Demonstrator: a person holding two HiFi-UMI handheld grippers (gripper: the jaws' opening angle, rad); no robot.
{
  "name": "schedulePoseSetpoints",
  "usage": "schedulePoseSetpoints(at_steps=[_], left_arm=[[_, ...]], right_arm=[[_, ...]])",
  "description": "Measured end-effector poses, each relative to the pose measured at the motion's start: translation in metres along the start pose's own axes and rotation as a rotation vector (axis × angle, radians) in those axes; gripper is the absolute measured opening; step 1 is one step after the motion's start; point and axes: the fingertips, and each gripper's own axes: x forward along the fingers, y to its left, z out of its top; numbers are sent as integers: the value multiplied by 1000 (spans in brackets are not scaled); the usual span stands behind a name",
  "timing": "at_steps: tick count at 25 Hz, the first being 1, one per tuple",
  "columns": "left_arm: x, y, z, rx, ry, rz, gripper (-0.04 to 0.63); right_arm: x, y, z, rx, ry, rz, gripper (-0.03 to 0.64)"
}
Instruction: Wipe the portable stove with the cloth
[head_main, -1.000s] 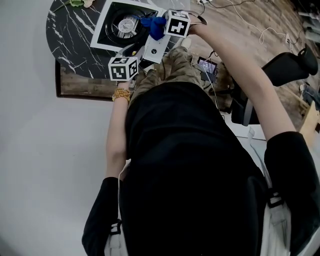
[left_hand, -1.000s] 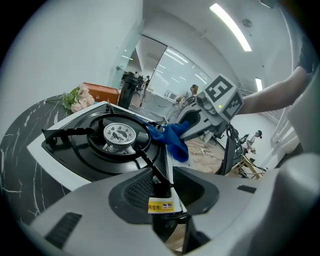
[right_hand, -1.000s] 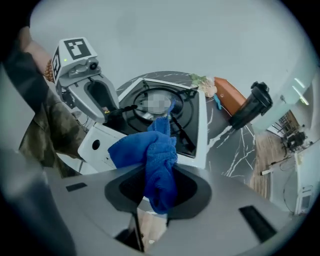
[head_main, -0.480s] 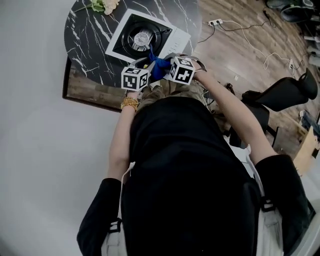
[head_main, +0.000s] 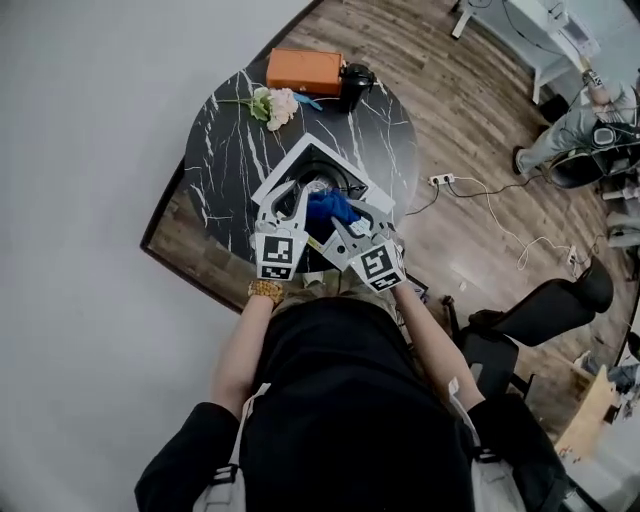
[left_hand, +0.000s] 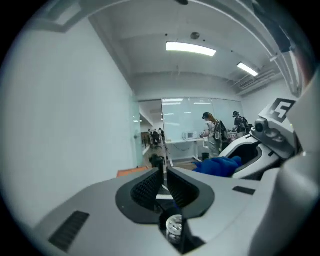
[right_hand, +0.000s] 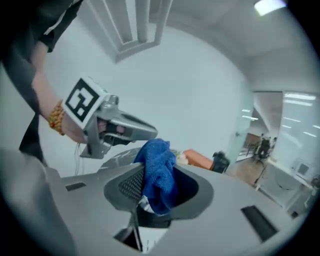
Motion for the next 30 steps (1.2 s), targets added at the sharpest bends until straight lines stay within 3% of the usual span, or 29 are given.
schedulePoseSetpoints(at_steps=[2, 5, 9, 17, 30], left_arm=[[-8, 13, 40, 21, -96, 68, 49], [-20, 29, 73, -8, -188, 159, 44], [-36, 38, 61, -5, -172, 251, 42], [-49, 44, 59, 18, -176, 290, 42], [-46, 39, 49, 31, -155, 259, 41]], right_arm=[[2, -23, 44, -20, -72, -135, 110], [4, -38, 96, -32, -172, -247, 112], [3, -45, 105, 18, -158, -367, 106], [14, -29, 111, 22, -201, -290, 104], [23, -15, 108, 9, -189, -235, 104]])
